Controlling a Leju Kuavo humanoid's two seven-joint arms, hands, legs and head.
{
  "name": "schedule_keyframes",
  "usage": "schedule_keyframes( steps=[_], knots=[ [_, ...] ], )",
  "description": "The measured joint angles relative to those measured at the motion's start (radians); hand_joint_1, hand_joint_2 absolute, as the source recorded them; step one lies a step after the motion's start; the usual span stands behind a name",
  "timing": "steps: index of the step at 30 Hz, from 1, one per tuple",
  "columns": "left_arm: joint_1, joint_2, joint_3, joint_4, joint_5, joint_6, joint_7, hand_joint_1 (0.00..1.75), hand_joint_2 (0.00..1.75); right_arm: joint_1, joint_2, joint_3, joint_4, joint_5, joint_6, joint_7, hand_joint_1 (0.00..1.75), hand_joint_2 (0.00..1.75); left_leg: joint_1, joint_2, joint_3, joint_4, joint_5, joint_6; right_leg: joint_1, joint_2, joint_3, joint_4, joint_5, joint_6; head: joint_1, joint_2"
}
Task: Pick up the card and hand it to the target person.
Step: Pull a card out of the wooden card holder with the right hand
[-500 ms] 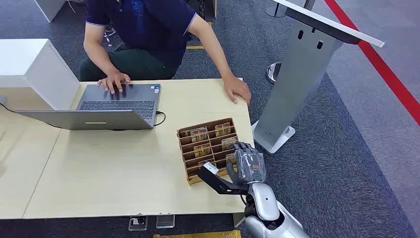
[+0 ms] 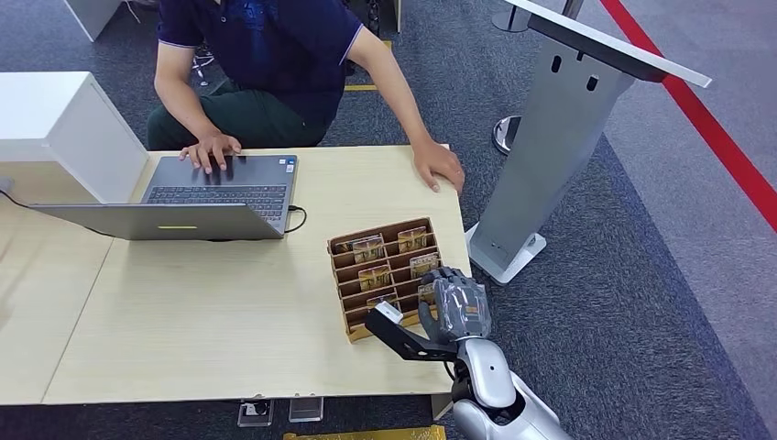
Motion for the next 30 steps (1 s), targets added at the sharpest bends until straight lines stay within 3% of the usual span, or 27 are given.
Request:
schedule_keyframes(
  steps=[22, 30],
  knots=[
    [0.005, 0.000, 0.000, 0.000, 0.008, 0.000, -0.004, 0.00, 0.00, 0.000, 0.000, 0.004, 0.002, -0.018, 0.013, 0.001, 0.77, 1.75, 0.000, 0.000, 0.000, 0.000, 0.000, 0.000, 0.000, 0.000, 0.000, 0.000, 0.000, 0.000, 0.000, 0.000],
    [0.005, 0.000, 0.000, 0.000, 0.007, 0.000, -0.005, 0.00, 0.00, 0.000, 0.000, 0.005, 0.001, -0.018, 0.012, 0.010, 0.96, 1.75, 0.000, 0.000, 0.000, 0.000, 0.000, 0.000, 0.000, 0.000, 0.000, 0.000, 0.000, 0.000, 0.000, 0.000]
  ],
)
